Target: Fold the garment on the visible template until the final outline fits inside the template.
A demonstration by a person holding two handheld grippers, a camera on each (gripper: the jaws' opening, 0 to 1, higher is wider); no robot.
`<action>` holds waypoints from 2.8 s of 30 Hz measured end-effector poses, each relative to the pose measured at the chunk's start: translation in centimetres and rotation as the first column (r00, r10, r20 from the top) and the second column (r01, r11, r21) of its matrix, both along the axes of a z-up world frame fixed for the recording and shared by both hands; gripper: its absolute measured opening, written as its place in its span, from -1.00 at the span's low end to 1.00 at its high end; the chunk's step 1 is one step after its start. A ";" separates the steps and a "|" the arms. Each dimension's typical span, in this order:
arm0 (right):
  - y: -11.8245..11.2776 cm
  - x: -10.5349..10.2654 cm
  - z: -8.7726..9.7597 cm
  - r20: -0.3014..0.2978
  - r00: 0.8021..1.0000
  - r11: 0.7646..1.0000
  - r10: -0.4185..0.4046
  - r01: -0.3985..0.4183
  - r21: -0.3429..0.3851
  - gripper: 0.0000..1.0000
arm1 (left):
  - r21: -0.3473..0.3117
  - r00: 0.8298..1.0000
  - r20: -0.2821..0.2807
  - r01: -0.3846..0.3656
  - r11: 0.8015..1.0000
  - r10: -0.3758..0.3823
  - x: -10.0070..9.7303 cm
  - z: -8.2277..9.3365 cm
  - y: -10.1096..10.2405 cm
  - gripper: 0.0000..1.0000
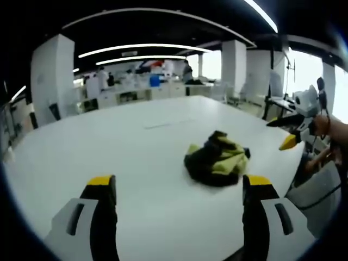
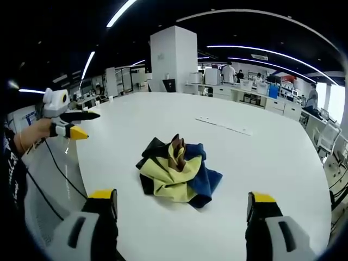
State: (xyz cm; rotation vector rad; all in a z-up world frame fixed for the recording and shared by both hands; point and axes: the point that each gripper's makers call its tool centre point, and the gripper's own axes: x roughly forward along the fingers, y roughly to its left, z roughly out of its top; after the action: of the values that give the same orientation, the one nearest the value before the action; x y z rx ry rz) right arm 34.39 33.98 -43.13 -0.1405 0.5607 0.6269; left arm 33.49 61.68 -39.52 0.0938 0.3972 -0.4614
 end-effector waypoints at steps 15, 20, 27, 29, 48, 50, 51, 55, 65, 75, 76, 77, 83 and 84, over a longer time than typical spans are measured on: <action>0.0 0.1 -0.2 -0.001 1.000 1.000 0.006 -0.006 -0.004 0.99 | 0.008 1.000 -0.004 0.017 1.000 -0.016 0.4 -0.3 -0.1 0.85; 0.0 0.2 -0.4 0.001 1.000 1.000 0.009 -0.009 -0.001 0.99 | 0.013 0.999 0.008 0.036 0.999 -0.036 0.8 -0.5 -0.6 0.82; 0.0 0.4 -0.3 0.025 1.000 1.000 0.009 -0.010 0.010 0.93 | -0.018 0.997 0.014 0.078 0.997 -0.078 1.7 -0.9 -1.6 0.71; 0.0 0.7 -0.2 0.034 0.999 1.000 0.012 -0.013 0.015 0.86 | -0.021 0.995 0.014 0.097 0.995 -0.097 1.9 -1.0 -2.1 0.67; -0.2 5.4 -0.1 0.084 0.996 0.996 0.032 -0.039 0.084 0.16 | -0.042 0.973 -0.003 0.228 0.973 -0.229 4.2 -3.2 -6.2 0.17; 0.1 5.9 -0.2 0.088 0.995 0.996 0.040 -0.048 0.081 0.11 | -0.040 0.971 -0.005 0.238 0.970 -0.238 4.5 -3.4 -6.5 0.14; 0.2 5.9 -0.2 0.090 0.995 0.995 0.044 -0.052 0.080 0.08 | -0.041 0.970 -0.007 0.243 0.969 -0.243 4.7 -3.5 -6.6 0.11; 0.8 7.0 -0.6 0.106 0.991 0.995 0.076 -0.082 0.057 -0.09 | -0.041 0.965 -0.017 0.260 0.965 -0.261 5.3 -4.2 -7.3 0.03; 2.0 9.8 -1.2 0.132 0.984 0.992 0.117 -0.121 0.020 -0.32 | -0.050 0.958 -0.019 0.285 0.957 -0.287 6.7 -5.6 -8.8 -0.15; 3.3 11.7 -2.7 0.112 0.981 0.987 0.160 -0.161 0.006 -0.38 | -0.058 0.954 -0.038 0.295 0.954 -0.298 7.7 -7.2 -9.6 -0.25; 3.6 11.8 -2.9 0.104 0.981 0.986 0.166 -0.168 0.013 -0.38 | -0.060 0.955 -0.037 0.292 0.955 -0.294 7.8 -7.3 -9.7 -0.26; 3.6 11.9 -3.0 0.103 0.980 0.985 0.168 -0.170 0.013 -0.39 | -0.060 0.955 -0.036 0.292 0.955 -0.294 7.9 -7.3 -9.7 -0.27; 4.2 12.7 -3.8 0.101 0.978 0.983 0.180 -0.181 0.001 -0.42 | -0.038 0.957 -0.036 0.285 0.958 -0.286 8.9 -8.0 -10.0 -0.38; 4.3 12.8 -3.8 0.104 0.978 0.983 0.184 -0.185 -0.001 -0.44 | -0.035 0.958 -0.038 0.282 0.959 -0.283 9.2 -8.1 -10.0 -0.39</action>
State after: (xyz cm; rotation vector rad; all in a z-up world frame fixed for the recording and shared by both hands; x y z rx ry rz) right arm 47.19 38.32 -46.90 -0.2171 0.4477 0.7977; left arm 42.70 51.69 -47.67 0.1136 0.4203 -0.7528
